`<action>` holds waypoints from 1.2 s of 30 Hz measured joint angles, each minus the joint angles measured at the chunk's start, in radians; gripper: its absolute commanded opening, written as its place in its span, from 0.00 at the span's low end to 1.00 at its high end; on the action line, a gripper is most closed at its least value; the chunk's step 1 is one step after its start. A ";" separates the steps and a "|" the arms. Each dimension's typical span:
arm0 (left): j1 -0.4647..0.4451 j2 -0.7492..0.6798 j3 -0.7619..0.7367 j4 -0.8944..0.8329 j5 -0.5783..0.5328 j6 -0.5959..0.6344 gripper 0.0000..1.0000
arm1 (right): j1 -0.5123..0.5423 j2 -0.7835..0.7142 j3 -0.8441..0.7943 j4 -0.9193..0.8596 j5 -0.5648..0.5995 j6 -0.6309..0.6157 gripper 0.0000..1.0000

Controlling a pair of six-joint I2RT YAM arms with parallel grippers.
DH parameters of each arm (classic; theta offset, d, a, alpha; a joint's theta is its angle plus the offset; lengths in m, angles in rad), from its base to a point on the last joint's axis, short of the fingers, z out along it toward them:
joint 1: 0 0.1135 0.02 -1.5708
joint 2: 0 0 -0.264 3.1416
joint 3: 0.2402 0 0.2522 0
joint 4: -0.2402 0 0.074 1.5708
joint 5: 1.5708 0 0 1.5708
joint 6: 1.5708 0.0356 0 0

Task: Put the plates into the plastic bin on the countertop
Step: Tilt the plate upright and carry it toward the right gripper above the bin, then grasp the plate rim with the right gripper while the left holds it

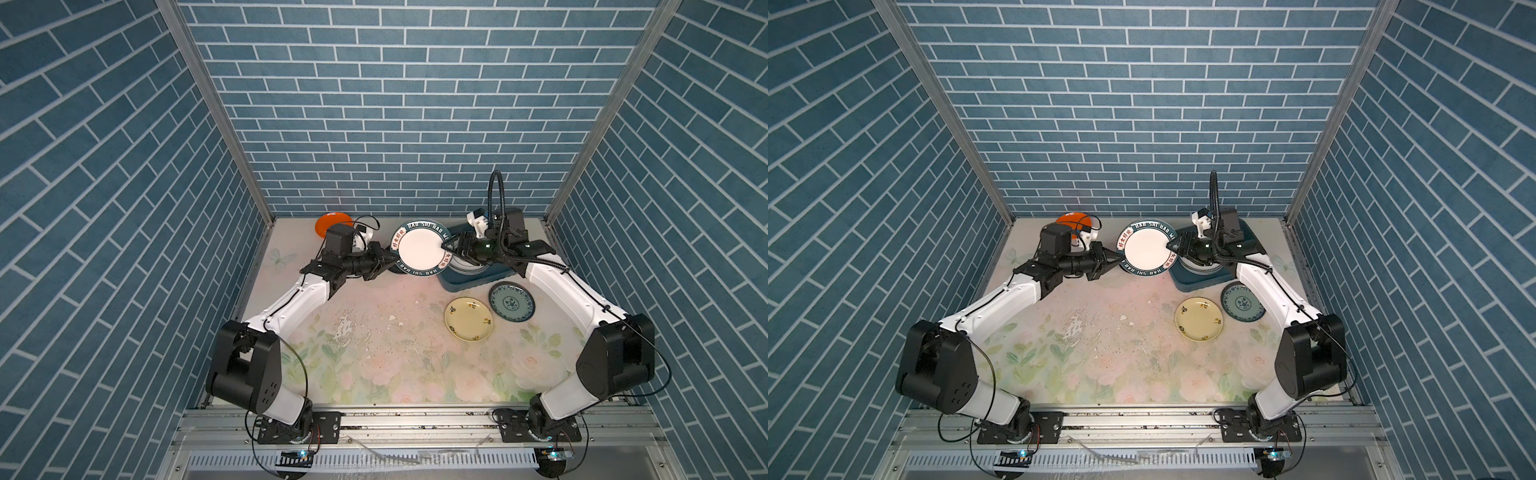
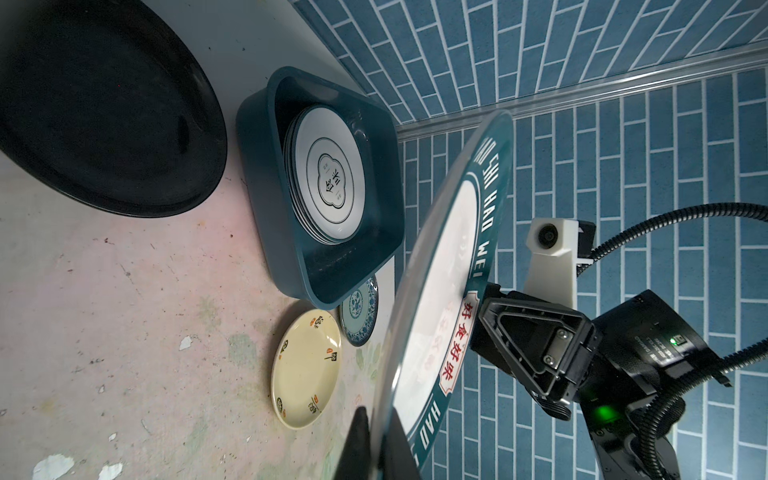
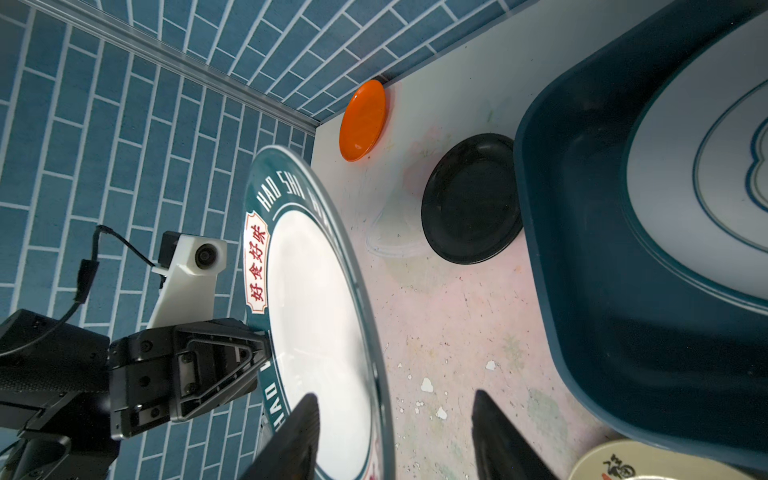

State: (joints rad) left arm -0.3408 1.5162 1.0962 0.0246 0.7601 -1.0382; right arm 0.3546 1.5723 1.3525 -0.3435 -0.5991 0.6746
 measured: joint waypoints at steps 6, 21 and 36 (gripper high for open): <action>0.000 0.007 0.000 0.005 0.001 -0.002 0.05 | -0.012 -0.002 -0.021 0.042 -0.009 0.038 0.37; 0.002 0.012 0.000 0.012 -0.003 -0.019 0.10 | -0.014 -0.005 -0.028 0.075 -0.026 0.060 0.01; 0.000 0.002 0.009 0.008 -0.031 0.008 0.92 | -0.021 -0.007 -0.045 0.068 0.000 0.080 0.00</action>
State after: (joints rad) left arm -0.3405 1.5181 1.1049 0.0322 0.7292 -1.0306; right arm 0.3336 1.5650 1.3075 -0.2752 -0.5987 0.7551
